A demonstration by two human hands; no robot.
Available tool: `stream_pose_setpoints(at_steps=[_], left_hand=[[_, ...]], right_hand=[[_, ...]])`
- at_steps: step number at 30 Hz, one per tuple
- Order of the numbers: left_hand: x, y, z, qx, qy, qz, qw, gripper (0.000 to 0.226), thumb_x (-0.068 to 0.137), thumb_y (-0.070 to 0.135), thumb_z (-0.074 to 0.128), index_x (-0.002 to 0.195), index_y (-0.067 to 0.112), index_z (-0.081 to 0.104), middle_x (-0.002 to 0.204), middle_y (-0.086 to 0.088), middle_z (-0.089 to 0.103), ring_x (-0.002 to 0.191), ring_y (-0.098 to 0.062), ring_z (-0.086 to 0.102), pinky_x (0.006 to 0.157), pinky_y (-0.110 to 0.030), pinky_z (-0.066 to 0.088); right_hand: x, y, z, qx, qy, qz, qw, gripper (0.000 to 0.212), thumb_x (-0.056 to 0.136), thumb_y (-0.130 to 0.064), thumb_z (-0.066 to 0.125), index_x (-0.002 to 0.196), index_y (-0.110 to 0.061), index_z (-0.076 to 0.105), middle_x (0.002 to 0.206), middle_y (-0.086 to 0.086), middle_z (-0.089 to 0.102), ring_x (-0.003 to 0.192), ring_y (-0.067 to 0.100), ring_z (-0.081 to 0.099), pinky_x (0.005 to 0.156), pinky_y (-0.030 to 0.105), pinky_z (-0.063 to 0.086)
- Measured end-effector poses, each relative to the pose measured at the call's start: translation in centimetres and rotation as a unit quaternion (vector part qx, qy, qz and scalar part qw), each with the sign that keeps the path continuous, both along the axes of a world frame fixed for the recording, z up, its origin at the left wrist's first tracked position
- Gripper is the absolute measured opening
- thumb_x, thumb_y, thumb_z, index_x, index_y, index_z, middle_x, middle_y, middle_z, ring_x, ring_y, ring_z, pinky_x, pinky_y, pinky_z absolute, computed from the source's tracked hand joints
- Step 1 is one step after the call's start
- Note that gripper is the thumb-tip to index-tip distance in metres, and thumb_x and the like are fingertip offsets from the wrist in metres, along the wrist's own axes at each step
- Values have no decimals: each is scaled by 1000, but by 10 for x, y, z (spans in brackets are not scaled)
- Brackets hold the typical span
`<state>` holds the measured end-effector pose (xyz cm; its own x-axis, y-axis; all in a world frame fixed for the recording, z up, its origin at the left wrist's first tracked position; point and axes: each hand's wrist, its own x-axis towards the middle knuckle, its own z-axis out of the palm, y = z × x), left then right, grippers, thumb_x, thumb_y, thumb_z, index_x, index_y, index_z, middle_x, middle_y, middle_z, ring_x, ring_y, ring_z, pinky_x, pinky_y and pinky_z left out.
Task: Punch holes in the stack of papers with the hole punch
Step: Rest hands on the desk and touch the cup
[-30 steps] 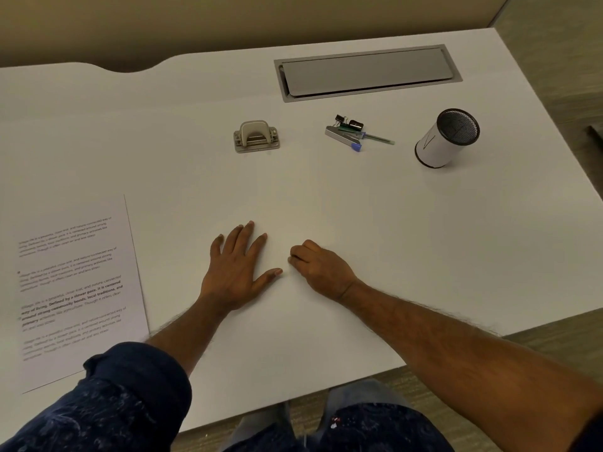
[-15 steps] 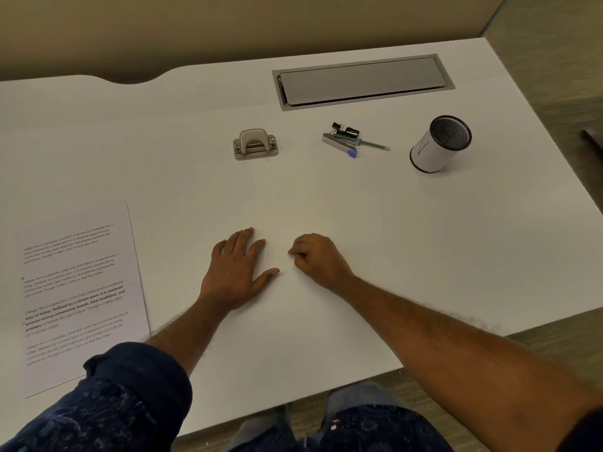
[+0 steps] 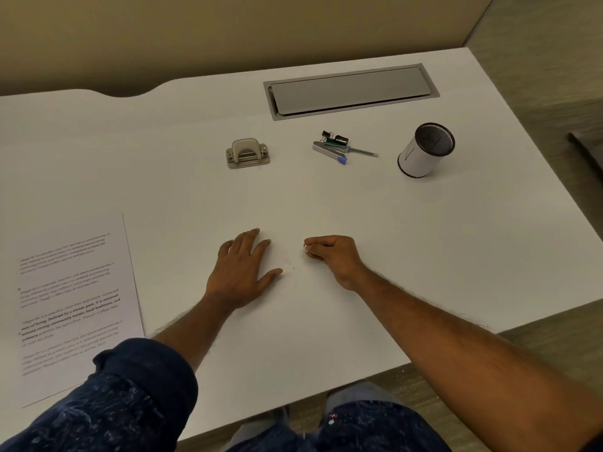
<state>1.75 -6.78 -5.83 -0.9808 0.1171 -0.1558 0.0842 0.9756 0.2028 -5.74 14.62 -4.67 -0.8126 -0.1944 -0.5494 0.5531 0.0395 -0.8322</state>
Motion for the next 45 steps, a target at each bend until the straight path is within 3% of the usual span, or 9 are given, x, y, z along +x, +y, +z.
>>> stream_pose_setpoints(at_steps=[6, 12, 32, 39, 45], left_hand=[[-17, 23, 12, 7, 1, -21, 1000, 74, 91, 69, 29, 140, 16, 46, 152, -14, 39, 138, -33, 39, 111, -50, 34], [-37, 50, 24, 13, 0, -45, 999, 75, 91, 69, 29, 142, 17, 45, 153, -14, 39, 139, -33, 39, 112, -51, 33], [-131, 144, 61, 14, -2, -98, 995, 99, 80, 81, -4, 149, 21, 35, 161, -9, 26, 147, -29, 25, 118, -52, 22], [-170, 175, 71, 4, -2, -100, 995, 83, 86, 74, 19, 151, 23, 30, 163, -7, 21, 149, -30, 20, 120, -51, 20], [-196, 189, 74, -4, 36, -109, 993, 78, 89, 72, 22, 144, 19, 40, 155, -12, 36, 143, -33, 33, 113, -52, 30]], right_hand=[[-4, 11, 9, -93, -47, -68, 992, 12, 82, 10, 65, 86, 1, 71, 84, 10, 71, 80, 17, 68, 77, 21, 57], [-11, 28, 18, -148, -76, -106, 980, 12, 83, 11, 63, 91, 5, 69, 87, 12, 70, 83, 19, 68, 78, 22, 58], [-91, 121, 62, -184, -44, -177, 966, 14, 86, 10, 59, 96, 5, 67, 93, 13, 70, 83, 19, 70, 78, 22, 58], [-141, 160, 85, -155, 20, -198, 968, 12, 84, 13, 61, 91, 6, 67, 86, 13, 69, 78, 17, 68, 72, 19, 57], [-193, 182, 107, -82, 90, -189, 974, 15, 80, 12, 66, 80, -2, 70, 75, 6, 70, 69, 12, 67, 75, 21, 58]])
